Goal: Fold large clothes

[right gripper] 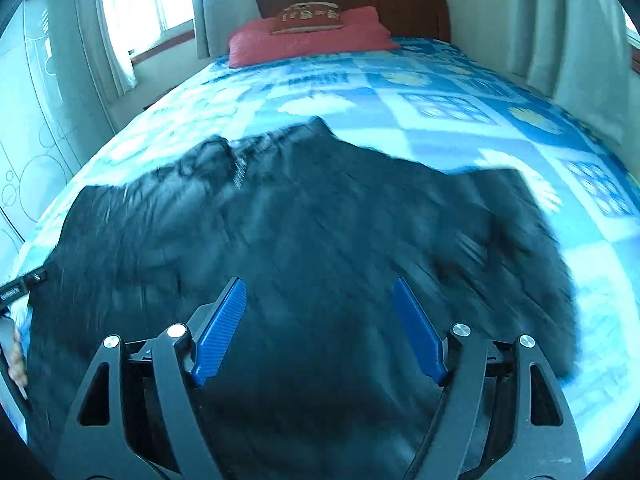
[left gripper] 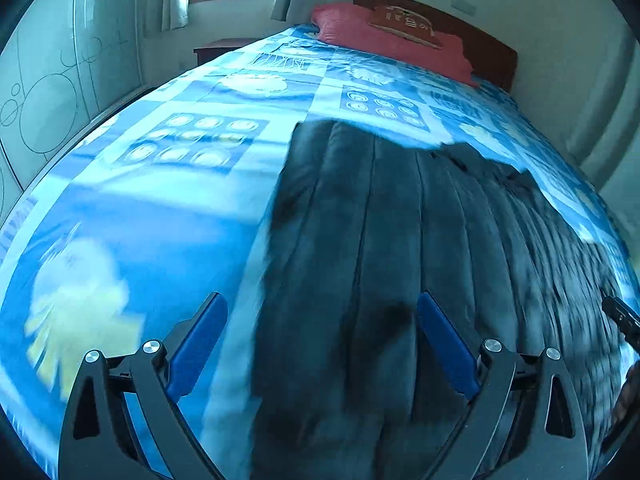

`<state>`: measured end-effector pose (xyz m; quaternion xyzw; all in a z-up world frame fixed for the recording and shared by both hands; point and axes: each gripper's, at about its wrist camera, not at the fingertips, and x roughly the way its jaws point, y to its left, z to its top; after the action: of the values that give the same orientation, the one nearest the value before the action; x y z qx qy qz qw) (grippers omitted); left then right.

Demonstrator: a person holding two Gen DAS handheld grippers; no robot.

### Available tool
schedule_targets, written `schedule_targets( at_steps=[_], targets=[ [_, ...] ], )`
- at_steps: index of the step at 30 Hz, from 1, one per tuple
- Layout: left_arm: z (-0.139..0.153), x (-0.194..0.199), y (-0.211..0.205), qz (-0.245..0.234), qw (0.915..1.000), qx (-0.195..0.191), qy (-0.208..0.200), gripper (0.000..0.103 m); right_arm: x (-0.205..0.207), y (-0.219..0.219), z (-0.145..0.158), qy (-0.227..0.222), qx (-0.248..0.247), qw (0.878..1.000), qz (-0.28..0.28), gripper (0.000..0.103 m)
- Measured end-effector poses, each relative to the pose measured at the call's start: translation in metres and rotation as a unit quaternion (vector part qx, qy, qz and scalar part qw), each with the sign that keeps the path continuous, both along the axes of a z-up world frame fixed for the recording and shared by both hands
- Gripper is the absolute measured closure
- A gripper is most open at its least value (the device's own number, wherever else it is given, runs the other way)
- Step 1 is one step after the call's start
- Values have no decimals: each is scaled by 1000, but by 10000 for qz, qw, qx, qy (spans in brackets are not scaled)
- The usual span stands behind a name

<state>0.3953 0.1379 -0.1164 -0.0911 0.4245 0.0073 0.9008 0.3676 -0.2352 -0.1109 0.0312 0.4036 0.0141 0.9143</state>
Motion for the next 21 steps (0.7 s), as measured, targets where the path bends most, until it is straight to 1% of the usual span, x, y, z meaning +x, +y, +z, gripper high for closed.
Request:
schedule_targets(
  at_steps=[2, 4, 6, 10, 15, 18, 19, 21],
  targets=[
    [2, -36, 6, -77, 10000, -43, 10, 8, -36, -22, 0, 112, -68, 9998, -150, 27],
    [1, -76, 13, -184, 9997, -126, 91, 8, -73, -44, -2, 245, -33, 9992, -300, 27],
    [1, -103, 16, -218, 9995, -141, 162, 8, -118, -69, -7, 378, 13, 9977, -567, 27],
    [-3, -173, 22, -260, 9985, -329, 361, 8, -194, -96, -21, 612, 158, 9943, -861, 27],
    [-10, -237, 20, -283, 9964, -513, 610, 8, -273, -108, -40, 922, 462, 9898, -987, 27],
    [-19, -264, 20, -243, 9936, -731, 822, 8, -300, -105, -45, 959, 648, 9893, -883, 27],
    [-21, -275, 20, -194, 9931, -819, 813, 8, -311, -102, -45, 910, 728, 9899, -813, 27],
    [-20, -290, 19, -163, 9942, -807, 689, 8, -324, -96, -46, 891, 925, 9894, -679, 27]
  ],
)
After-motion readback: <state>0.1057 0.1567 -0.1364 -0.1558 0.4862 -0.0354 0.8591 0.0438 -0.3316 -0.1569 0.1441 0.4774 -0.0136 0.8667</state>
